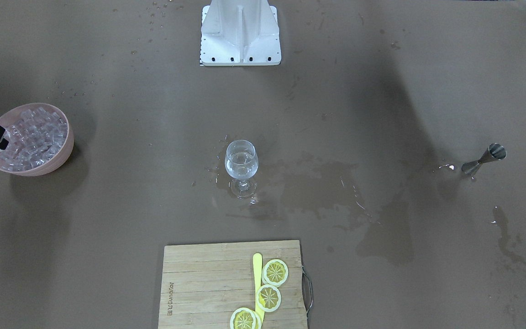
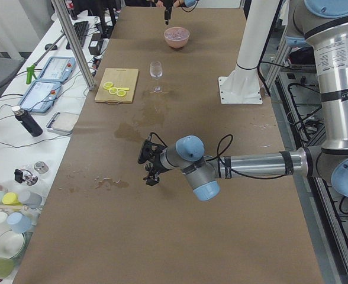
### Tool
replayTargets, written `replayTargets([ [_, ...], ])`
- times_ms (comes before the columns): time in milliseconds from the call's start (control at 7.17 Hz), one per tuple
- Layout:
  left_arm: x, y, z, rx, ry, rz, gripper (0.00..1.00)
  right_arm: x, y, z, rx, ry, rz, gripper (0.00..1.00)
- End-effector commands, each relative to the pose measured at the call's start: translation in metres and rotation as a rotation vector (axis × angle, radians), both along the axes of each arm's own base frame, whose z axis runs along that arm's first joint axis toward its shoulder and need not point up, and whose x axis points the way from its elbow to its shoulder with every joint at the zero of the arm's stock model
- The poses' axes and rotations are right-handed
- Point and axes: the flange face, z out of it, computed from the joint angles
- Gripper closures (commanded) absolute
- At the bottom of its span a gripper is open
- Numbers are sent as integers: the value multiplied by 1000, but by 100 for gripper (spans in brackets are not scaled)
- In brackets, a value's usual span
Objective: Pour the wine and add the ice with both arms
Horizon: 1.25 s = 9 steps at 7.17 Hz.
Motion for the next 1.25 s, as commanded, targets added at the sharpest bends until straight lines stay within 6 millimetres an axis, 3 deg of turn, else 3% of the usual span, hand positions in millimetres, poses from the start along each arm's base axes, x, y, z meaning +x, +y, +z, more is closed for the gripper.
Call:
replayTargets([
  [0,29,0,14,20,-5,-49,2,-26,18,6,10,35,-49,0],
  [279,52,6,30,40,20,-82,2,-44,26,20,-8,56,-88,0],
  [558,59,11,21,61,89,-88,2,-47,37,35,-33,77,-104,0],
  [697,71,12,20,75,85,-92,2,-48,40,39,-39,81,-109,1],
  [976,119,20,23,86,75,-128,2,-54,40,59,-74,101,-123,2],
  [1116,118,25,37,98,81,-130,2,-58,39,66,-85,107,-128,2],
])
